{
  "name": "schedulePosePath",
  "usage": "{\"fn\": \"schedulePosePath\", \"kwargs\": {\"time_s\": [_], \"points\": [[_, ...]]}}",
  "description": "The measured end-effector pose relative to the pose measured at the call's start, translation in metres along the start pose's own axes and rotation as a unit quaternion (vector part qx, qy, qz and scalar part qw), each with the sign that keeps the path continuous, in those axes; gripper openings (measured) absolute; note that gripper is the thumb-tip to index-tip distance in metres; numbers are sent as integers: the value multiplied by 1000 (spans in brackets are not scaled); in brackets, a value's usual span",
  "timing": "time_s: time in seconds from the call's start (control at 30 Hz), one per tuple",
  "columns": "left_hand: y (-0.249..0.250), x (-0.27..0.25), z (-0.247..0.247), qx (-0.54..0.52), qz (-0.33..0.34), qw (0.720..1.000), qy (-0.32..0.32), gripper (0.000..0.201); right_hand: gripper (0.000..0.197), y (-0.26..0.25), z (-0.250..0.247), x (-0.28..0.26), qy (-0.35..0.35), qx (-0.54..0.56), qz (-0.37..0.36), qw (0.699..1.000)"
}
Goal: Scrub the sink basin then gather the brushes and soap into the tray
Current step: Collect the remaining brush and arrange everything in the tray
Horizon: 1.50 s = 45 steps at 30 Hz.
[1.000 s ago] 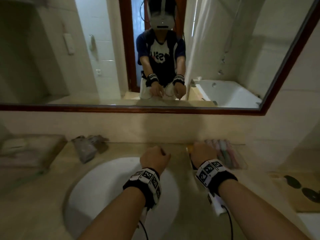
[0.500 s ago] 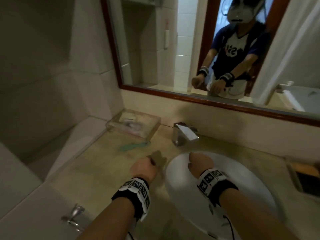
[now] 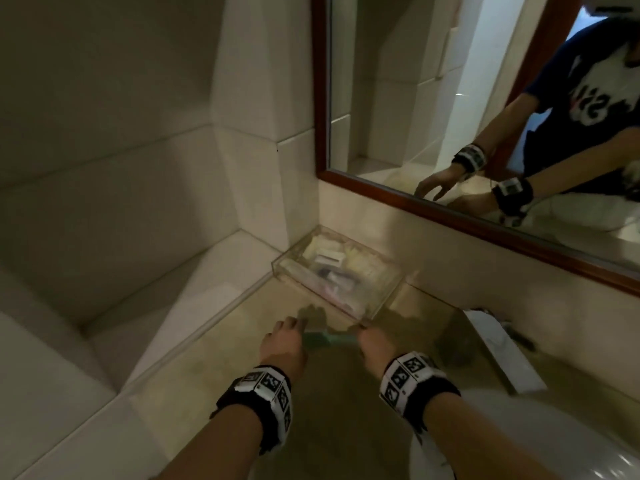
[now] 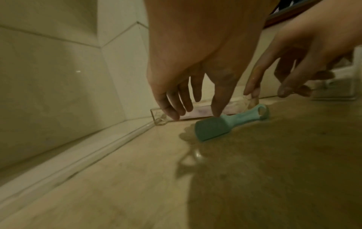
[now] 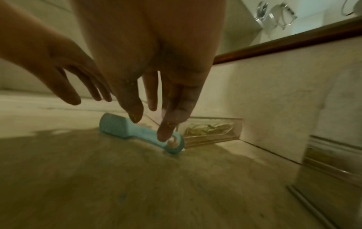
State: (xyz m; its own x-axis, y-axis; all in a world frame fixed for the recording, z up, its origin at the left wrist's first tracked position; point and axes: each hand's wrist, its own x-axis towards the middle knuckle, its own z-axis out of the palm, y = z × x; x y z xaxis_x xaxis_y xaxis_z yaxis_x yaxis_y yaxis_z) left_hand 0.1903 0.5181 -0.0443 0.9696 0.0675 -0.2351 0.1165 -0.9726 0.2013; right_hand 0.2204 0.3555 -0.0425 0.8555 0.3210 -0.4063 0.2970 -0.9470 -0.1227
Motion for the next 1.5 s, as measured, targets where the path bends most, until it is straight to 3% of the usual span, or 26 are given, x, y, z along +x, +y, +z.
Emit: {"fn": "schedulePosePath", "kwargs": {"time_s": [0.17, 0.27, 0.33, 0.43, 0.5, 0.73, 0.8, 0.87, 1.03, 1.1, 1.27, 1.33, 1.43, 1.5], "points": [[-6, 27, 18, -12, -34, 999, -20, 48, 36, 1, 11, 33, -10, -86, -69, 994], [-3, 27, 22, -11, -46, 999, -26, 36, 31, -3, 12, 27, -5, -24, -43, 999], [1, 24, 21, -19, -43, 999, -27, 27, 31, -2, 11, 23, -10, -43, -33, 998], [2, 15, 16, -46, -27, 998, -35, 26, 32, -3, 0, 11, -27, -60, -15, 998], [1, 4, 9, -65, -11, 997, -30, 28, 34, -4, -6, -2, 11, -47, -4, 999], [-4, -57, -13, -212, 44, 976, 7, 22, 30, -23, -20, -65, 59, -68, 4, 996], [-7, -82, -15, -238, 72, 968, 22, 34, 29, -31, -16, -89, 55, -94, 2, 994], [-9, -111, -16, -234, 83, 967, 52, 43, 28, -39, -8, -117, 76, -89, -2, 993], [-1, -180, -16, -162, 104, 977, 97, 38, 50, -43, 13, -185, 140, -58, -8, 988], [10, -199, -12, -119, 130, 979, 100, 48, 42, -36, 19, -212, 138, -92, 11, 986], [61, -230, 9, -44, 225, 970, 74, 45, 20, 1, 33, -287, 169, -138, 40, 975], [94, -242, 21, -33, 257, 964, 62, 43, 26, 30, 39, -313, 205, -125, 67, 968], [151, -260, 39, -33, 302, 951, 51, 43, 18, 78, 51, -350, 145, -94, 114, 978], [190, -270, 49, -30, 330, 942, 53, 42, 19, 113, 66, -373, 189, -80, 135, 969]]}}
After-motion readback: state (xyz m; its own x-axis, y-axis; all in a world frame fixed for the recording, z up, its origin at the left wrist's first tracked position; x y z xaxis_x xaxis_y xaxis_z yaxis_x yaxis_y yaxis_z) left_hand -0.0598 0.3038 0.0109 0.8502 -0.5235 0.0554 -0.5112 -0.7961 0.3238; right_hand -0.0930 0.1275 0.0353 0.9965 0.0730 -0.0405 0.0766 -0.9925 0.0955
